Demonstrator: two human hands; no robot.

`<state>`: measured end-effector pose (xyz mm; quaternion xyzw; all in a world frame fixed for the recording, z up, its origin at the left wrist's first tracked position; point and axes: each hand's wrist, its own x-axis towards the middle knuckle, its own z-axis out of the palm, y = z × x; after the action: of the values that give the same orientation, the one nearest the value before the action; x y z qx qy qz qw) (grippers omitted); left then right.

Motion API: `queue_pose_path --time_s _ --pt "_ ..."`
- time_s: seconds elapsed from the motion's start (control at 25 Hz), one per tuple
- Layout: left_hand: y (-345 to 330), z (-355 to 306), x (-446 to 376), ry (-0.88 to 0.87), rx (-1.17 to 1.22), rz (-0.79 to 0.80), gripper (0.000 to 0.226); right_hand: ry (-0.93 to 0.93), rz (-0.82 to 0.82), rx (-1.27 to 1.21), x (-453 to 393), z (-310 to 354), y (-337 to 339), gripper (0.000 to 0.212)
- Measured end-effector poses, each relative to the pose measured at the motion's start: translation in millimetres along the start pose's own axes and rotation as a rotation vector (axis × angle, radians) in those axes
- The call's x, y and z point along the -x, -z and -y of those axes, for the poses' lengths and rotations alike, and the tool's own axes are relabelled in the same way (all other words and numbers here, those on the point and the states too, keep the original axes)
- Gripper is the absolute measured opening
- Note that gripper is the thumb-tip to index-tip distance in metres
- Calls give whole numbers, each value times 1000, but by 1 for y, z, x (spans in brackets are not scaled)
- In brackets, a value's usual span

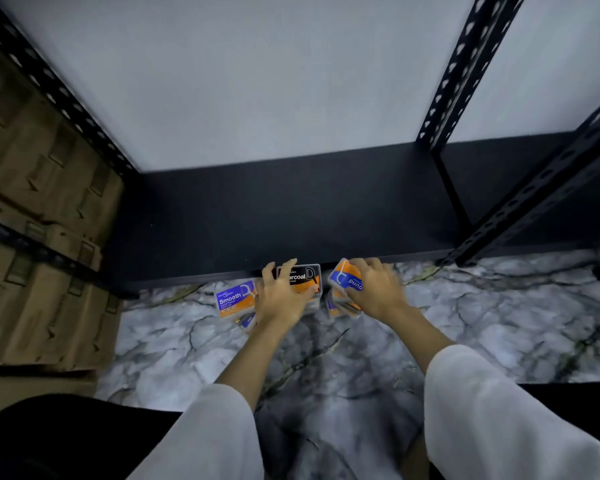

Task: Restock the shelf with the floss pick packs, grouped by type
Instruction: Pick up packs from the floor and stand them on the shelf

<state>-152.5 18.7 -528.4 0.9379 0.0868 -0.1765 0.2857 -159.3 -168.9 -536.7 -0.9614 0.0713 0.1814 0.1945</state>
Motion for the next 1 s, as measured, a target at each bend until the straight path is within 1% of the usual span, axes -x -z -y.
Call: queue_pose_path --time_s 0.12,0.2,0.28,0.4,0.52,0.6,0.68,0.8,1.0 --pt "-10 2 -10 -48 -68 9 82 80 87 -13 -17 -8 -4 75" --pt "-13 5 -16 -59 -80 34 86 123 147 7 -26 -13 -6 79" --pt "-14 7 -18 -72 -57 45 85 158 183 40 -31 -16 -8 79" --pt "-16 8 -19 -83 -37 25 81 111 143 -35 -30 -18 -13 79" --pt "-17 7 -17 -87 -27 13 81 53 75 -125 -24 -17 -18 87" --pt "-17 6 -16 -93 -22 7 82 72 81 -94 -22 -19 -18 98" --pt "-17 6 -16 -105 -38 13 85 132 94 -5 -22 -21 -18 108" --pt "-17 7 -17 -120 -65 18 88 204 88 71 -23 -20 -18 107" --pt "-16 6 -16 -124 -60 14 82 209 73 12 -19 -20 -14 106"
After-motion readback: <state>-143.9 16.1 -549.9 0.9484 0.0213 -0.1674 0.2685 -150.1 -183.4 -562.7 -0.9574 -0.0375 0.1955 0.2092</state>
